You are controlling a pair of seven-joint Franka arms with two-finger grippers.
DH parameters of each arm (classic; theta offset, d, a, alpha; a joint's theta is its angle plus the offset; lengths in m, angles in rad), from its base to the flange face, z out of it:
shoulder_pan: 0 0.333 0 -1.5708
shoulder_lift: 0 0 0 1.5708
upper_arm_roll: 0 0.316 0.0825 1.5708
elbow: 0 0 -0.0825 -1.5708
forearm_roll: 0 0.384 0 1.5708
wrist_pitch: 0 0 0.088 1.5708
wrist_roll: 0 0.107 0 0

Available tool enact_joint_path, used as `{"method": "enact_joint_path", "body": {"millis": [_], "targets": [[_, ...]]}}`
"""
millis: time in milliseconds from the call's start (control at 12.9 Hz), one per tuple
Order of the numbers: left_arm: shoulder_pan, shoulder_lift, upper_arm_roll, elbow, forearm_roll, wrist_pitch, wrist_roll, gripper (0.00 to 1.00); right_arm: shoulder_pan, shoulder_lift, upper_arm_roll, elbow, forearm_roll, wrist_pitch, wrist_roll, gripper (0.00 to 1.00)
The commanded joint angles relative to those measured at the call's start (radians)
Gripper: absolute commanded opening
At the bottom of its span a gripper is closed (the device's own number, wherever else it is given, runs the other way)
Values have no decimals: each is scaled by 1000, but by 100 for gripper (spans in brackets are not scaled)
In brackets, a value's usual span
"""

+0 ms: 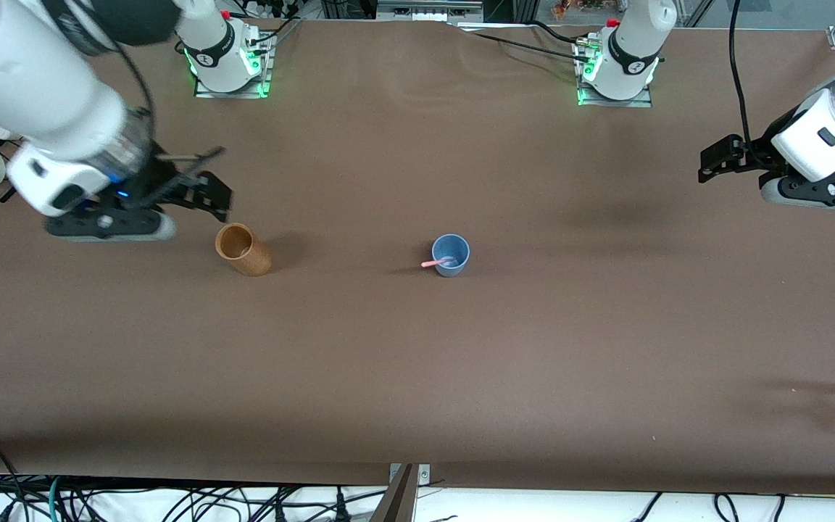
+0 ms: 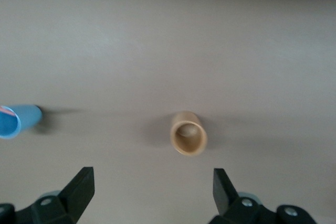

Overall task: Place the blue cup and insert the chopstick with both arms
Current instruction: 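Open the right gripper to release the chopstick and raise it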

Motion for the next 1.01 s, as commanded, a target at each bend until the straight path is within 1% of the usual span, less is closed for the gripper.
{"method": "enact_joint_path", "body": {"millis": [0,155,232,310,464,619,929], "targets": [[10,-4,5,-7,-15,10,14,100,-74,-187,27,-219,7,18,-88,100],[11,-4,7,-7,-15,10,10,100,-137,-254,82,-296,-9,22,-108,100],[11,-4,7,-7,-15,10,10,100,-153,-264,104,-306,-35,19,-109,100],[11,-4,7,-7,-15,10,10,100,-156,-263,107,-300,-44,16,-113,100],[11,-4,7,-7,-15,10,8,100,-156,-239,102,-274,-35,18,-106,100],[13,-2,8,-7,-14,10,10,100,-157,-203,102,-225,-33,15,-108,100],[13,1,8,-7,-12,10,10,100,-145,-196,107,-228,-32,15,-102,100]]}}
